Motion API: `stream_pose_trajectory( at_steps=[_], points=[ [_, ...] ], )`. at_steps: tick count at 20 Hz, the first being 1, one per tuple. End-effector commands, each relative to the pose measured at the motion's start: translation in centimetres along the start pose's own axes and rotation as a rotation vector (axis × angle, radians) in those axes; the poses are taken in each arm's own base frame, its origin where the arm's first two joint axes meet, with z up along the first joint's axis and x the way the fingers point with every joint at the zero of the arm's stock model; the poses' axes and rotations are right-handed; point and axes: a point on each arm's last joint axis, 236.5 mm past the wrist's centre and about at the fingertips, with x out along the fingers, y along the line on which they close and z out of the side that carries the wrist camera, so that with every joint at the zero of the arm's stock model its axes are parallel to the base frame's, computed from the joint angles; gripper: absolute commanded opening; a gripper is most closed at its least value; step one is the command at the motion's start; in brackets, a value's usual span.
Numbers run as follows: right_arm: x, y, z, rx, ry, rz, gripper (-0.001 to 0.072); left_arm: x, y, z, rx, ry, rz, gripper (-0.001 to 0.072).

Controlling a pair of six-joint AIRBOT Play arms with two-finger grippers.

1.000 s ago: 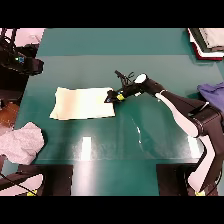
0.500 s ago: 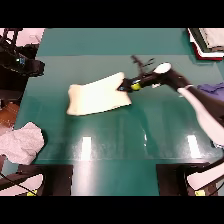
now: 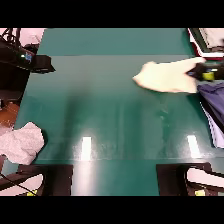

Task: Fold the shirts.

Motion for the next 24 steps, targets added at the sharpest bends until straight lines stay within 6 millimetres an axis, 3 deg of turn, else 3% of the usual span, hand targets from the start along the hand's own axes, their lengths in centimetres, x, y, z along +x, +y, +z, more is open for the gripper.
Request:
stream_pose_trajectory(
  at_steps=[1, 3, 5, 7, 10, 13, 16, 21, 24],
  points=[
    [-6.4, -7.7, 4.7, 0.089, -0.181, -0.144, 0.0011, 0.5, -2.6, 0.2, 0.031, -0.008, -0.053, 0.0025],
    [-8.4, -9.5, 6.8, 0.102, -0.233, -0.169, 0.0011, 0.8, -3.6, 0.7, 0.049, -0.029, -0.064, 0.0024],
    [-9.4, -9.7, 8.6, 0.085, -0.263, -0.173, 0.0012, 0.8, -3.9, 1.0, 0.048, -0.042, -0.068, 0.0024],
    [-10.7, -8.8, 10.3, 0.044, -0.288, -0.17, 0.0011, 0.8, -3.8, 1.2, 0.048, -0.05, -0.066, 0.0024],
    [-14.0, -6.6, 13.1, -0.029, -0.36, -0.177, 0.0012, 0.8, -3.8, 1.3, 0.048, -0.053, -0.066, 0.0024],
    [-17.2, -5.7, 14.0, -0.06, -0.383, -0.191, 0.0011, 0.8, -3.8, 1.3, 0.049, -0.053, -0.066, 0.0024],
    [-19.1, -6.7, 13.2, -0.022, -0.362, -0.208, 0.0012, 0.8, -3.8, 1.3, 0.049, -0.053, -0.065, 0.0024],
    [-20.5, -9.3, 9.6, 0.079, -0.255, -0.219, 0.0014, 0.8, -3.8, 1.2, 0.057, -0.05, -0.066, 0.0025],
    [-21.8, -13.0, 5.7, 0.217, -0.138, -0.34, 0.0014, 0.8, -3.8, 1.2, 0.061, -0.05, -0.066, 0.0024]
  ],
)
